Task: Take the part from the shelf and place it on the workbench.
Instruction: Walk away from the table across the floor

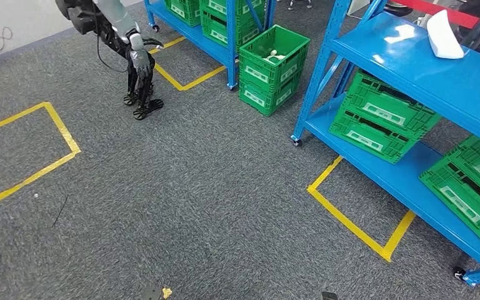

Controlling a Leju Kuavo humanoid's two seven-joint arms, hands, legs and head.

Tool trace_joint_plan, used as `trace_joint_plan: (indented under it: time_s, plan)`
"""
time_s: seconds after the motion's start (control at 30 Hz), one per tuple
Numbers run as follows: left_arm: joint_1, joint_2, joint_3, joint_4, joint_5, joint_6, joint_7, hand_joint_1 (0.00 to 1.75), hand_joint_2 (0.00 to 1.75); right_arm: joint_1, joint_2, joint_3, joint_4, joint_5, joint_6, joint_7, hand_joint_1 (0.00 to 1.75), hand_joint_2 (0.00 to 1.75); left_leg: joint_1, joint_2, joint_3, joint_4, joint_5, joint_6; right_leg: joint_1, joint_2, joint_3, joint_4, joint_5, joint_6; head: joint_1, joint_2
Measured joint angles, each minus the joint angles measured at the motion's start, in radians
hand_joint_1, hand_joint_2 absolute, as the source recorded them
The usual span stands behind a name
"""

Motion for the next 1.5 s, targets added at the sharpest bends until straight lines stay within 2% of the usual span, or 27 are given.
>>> trace_joint_plan:
  time_s: [0.07,0.13,0.17,0.23,0.3,0.37,0.43,0.5,0.57,0.63,0.67,0.7,0.8,0.87,0.93,0.97,1.03,1.07,1.1,1.17,1.23,1.3,1.33,1.4,1.43,1.47,1.5]
  plan:
    - [0.001,0.000,0.000,0.000,0.001,0.000,0.000,0.00,0.00,-0.006,0.000,0.002,0.000,-0.002,0.000,0.000,0.00,0.00,0.002,-0.061,-0.058,0.111,-0.050,-0.002,-0.003,0.024,0.007,-0.006,0.000,-0.008,-0.011,0.000]
    - [0.005,0.001,0.000,0.001,0.002,0.001,0.001,0.00,0.00,-0.008,0.003,0.005,0.000,-0.006,0.001,0.000,0.00,0.00,0.002,-0.060,-0.134,0.227,-0.079,-0.003,-0.002,0.054,0.010,-0.004,-0.004,-0.012,-0.022,0.000]
    - [0.007,0.002,0.000,0.002,0.002,0.002,0.001,0.00,0.00,-0.007,0.003,0.007,0.000,-0.007,0.001,0.000,0.00,0.00,0.002,-0.057,-0.156,0.245,-0.066,-0.003,-0.002,0.070,0.013,-0.004,-0.006,-0.012,-0.027,0.000]
    - [0.007,0.002,0.000,0.002,0.002,0.003,0.001,0.00,0.00,-0.004,0.004,0.008,0.000,-0.011,0.001,0.000,0.00,0.00,0.003,-0.066,-0.145,0.172,0.014,-0.002,-0.003,0.100,0.023,-0.001,-0.013,-0.007,-0.033,0.000]
    - [0.007,0.003,-0.002,0.002,0.004,0.004,0.001,0.00,0.00,-0.004,0.004,0.008,0.000,-0.014,0.000,0.000,0.00,0.00,0.010,-0.129,-0.102,0.055,0.078,0.002,-0.006,0.127,0.026,0.006,-0.023,0.002,-0.041,0.000]
    - [0.008,0.003,-0.004,0.002,0.006,0.005,0.001,0.00,0.00,-0.006,0.004,0.009,0.000,-0.018,0.000,0.000,0.00,0.00,0.014,-0.170,-0.079,0.003,0.082,0.008,-0.011,0.153,0.019,0.010,-0.027,0.016,-0.045,0.000]
    - [0.008,0.004,-0.007,0.001,0.006,0.006,0.001,0.00,0.00,-0.006,0.003,0.011,0.000,-0.020,0.000,0.000,0.00,0.00,0.011,-0.145,-0.070,-0.009,0.078,0.018,-0.015,0.176,0.015,0.008,-0.026,0.029,-0.045,0.000]
    - [0.007,0.003,-0.010,0.001,0.006,0.007,0.001,0.00,0.00,-0.007,0.002,0.013,0.000,-0.026,0.000,0.000,0.00,0.00,0.013,-0.108,-0.057,-0.021,0.076,0.029,-0.013,0.140,0.002,0.033,-0.043,0.040,-0.036,0.000]
    - [0.008,0.001,-0.016,0.001,0.004,0.010,0.001,0.00,0.00,-0.011,0.001,0.014,0.000,-0.031,0.000,0.000,0.00,0.00,0.012,-0.065,-0.045,-0.026,0.070,0.038,-0.012,0.076,-0.050,0.133,-0.091,0.052,-0.021,0.000]
    - [0.010,0.000,-0.022,0.002,0.003,0.012,0.001,0.00,0.00,-0.013,0.000,0.015,0.000,-0.032,0.002,0.000,0.00,0.00,0.009,-0.024,-0.037,-0.026,0.060,0.040,-0.015,0.053,-0.116,0.254,-0.133,0.060,-0.013,0.000]
    - [0.009,-0.001,-0.023,0.002,0.002,0.013,0.001,0.00,0.00,-0.010,0.000,0.015,0.000,-0.033,0.002,0.000,0.00,0.00,0.008,-0.007,-0.032,-0.026,0.055,0.039,-0.016,0.049,-0.132,0.279,-0.130,0.062,-0.010,0.000]
    - [0.008,-0.001,-0.023,0.002,0.002,0.014,0.002,0.00,0.00,-0.006,-0.001,0.015,0.000,-0.033,0.003,0.000,0.00,0.00,0.008,0.007,-0.026,-0.026,0.049,0.038,-0.016,0.046,-0.129,0.266,-0.108,0.061,-0.006,0.000]
    - [0.002,-0.006,-0.024,0.001,0.001,0.014,0.001,0.00,0.00,0.001,-0.006,0.015,0.000,-0.033,0.003,0.000,0.00,0.00,0.005,0.034,-0.008,-0.027,0.035,0.030,-0.008,0.010,-0.045,0.085,-0.008,0.042,0.004,0.000]
    - [0.000,-0.009,-0.024,0.001,0.001,0.014,0.001,0.00,0.00,-0.002,-0.009,0.015,0.000,-0.033,0.003,0.000,0.00,0.00,0.001,0.047,-0.002,-0.028,0.028,0.021,0.002,-0.017,-0.014,0.020,0.002,0.027,0.004,0.000]
    - [-0.001,-0.011,-0.024,0.001,0.001,0.014,0.001,0.00,0.00,-0.002,-0.010,0.015,0.000,-0.033,0.003,0.001,0.00,0.00,0.000,0.061,0.005,-0.036,0.025,0.011,0.005,-0.010,-0.009,0.011,-0.004,0.018,0.004,0.000]
    - [-0.002,-0.011,-0.024,0.000,0.001,0.014,0.001,0.00,0.00,0.000,-0.011,0.014,0.000,-0.033,0.002,0.001,0.00,0.00,0.001,0.049,0.010,-0.036,0.019,0.006,0.003,-0.002,-0.004,0.003,-0.002,0.014,0.003,0.000]
    - [-0.004,-0.012,-0.024,-0.001,0.001,0.015,0.000,0.00,0.00,-0.001,-0.012,0.014,0.000,-0.035,0.002,0.001,0.00,0.00,0.002,-0.007,-0.005,0.014,-0.015,0.001,-0.003,0.013,0.008,-0.014,0.003,0.004,-0.002,0.000]
    - [-0.003,-0.011,-0.025,-0.001,0.001,0.015,-0.001,0.00,0.00,-0.003,-0.012,0.015,0.000,-0.036,0.003,0.001,0.00,0.00,0.003,-0.040,-0.031,0.072,-0.044,0.000,-0.006,0.023,0.012,-0.019,0.004,-0.001,-0.008,0.000]
    - [-0.001,-0.011,-0.026,-0.001,0.001,0.015,-0.002,0.00,0.00,-0.006,-0.012,0.015,0.000,-0.037,0.003,0.001,0.00,0.00,0.003,-0.054,-0.068,0.142,-0.071,-0.001,-0.006,0.034,0.014,-0.020,0.003,-0.004,-0.014,0.000]
    - [0.003,-0.009,-0.030,0.001,0.002,0.016,-0.003,0.00,0.00,-0.007,-0.010,0.015,0.000,-0.039,0.004,-0.001,0.00,0.00,0.002,-0.056,-0.133,0.236,-0.086,-0.003,-0.004,0.062,0.020,-0.020,-0.002,-0.007,-0.023,0.000]
    - [0.005,-0.006,-0.033,0.001,0.003,0.018,-0.007,0.00,0.00,-0.005,-0.008,0.015,0.000,-0.040,0.004,-0.006,0.00,0.00,0.003,-0.059,-0.139,0.197,-0.023,-0.002,-0.005,0.090,0.032,-0.018,-0.010,-0.004,-0.028,0.000]
    - [0.004,-0.003,-0.035,0.001,0.007,0.021,-0.013,0.00,0.00,-0.007,-0.006,0.016,0.000,-0.039,0.006,-0.012,0.00,0.00,0.007,-0.103,-0.103,0.077,0.063,0.002,-0.005,0.118,0.041,-0.011,-0.021,0.004,-0.035,0.000]
    - [0.003,-0.001,-0.036,0.001,0.010,0.024,-0.015,0.00,0.00,-0.011,-0.005,0.017,0.000,-0.039,0.006,-0.014,0.00,0.00,0.010,-0.125,-0.084,0.027,0.082,0.005,-0.006,0.132,0.041,-0.005,-0.027,0.009,-0.039,0.000]
    - [0.001,0.003,-0.039,0.001,0.015,0.027,-0.015,0.00,0.00,-0.020,-0.004,0.022,-0.001,-0.036,0.008,-0.012,0.00,0.00,0.010,-0.144,-0.067,-0.008,0.077,0.014,-0.010,0.158,0.033,0.000,-0.030,0.022,-0.043,0.000]
    - [0.000,0.005,-0.040,0.001,0.017,0.029,-0.015,0.00,0.00,-0.023,-0.004,0.025,-0.001,-0.033,0.008,-0.010,0.00,0.00,0.009,-0.130,-0.062,-0.015,0.073,0.020,-0.014,0.171,0.028,-0.001,-0.029,0.028,-0.043,0.000]
    - [-0.001,0.007,-0.041,0.001,0.018,0.030,-0.013,0.00,0.00,-0.023,-0.004,0.029,-0.002,-0.031,0.008,-0.008,0.00,0.00,0.009,-0.118,-0.058,-0.018,0.073,0.025,-0.015,0.169,0.026,0.000,-0.031,0.033,-0.042,0.000]
    - [-0.001,0.009,-0.041,0.000,0.019,0.031,-0.012,0.00,0.00,-0.023,-0.004,0.031,-0.002,-0.030,0.008,-0.006,0.00,0.00,0.009,-0.102,-0.052,-0.023,0.072,0.031,-0.014,0.150,0.020,0.012,-0.039,0.039,-0.039,0.000]
